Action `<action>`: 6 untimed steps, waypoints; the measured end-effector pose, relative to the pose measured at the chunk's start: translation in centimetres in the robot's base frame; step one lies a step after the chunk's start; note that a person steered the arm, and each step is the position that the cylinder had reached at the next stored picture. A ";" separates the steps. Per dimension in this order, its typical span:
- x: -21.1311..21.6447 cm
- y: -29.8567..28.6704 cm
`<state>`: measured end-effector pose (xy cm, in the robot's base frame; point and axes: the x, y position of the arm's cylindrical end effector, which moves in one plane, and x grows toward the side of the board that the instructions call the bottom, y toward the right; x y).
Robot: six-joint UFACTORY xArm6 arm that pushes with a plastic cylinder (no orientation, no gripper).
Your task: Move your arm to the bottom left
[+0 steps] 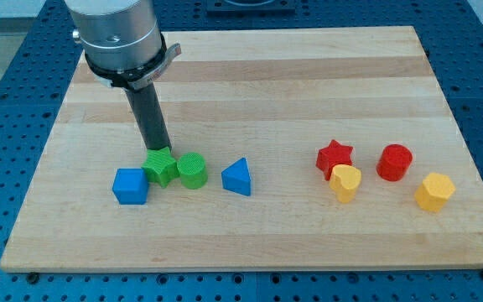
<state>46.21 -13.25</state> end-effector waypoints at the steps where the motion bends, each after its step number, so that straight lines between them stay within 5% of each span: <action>1: 0.0 0.2; 3: -1.7 -1.0; 4: -1.1 -7.6; 6: 11.0 -10.1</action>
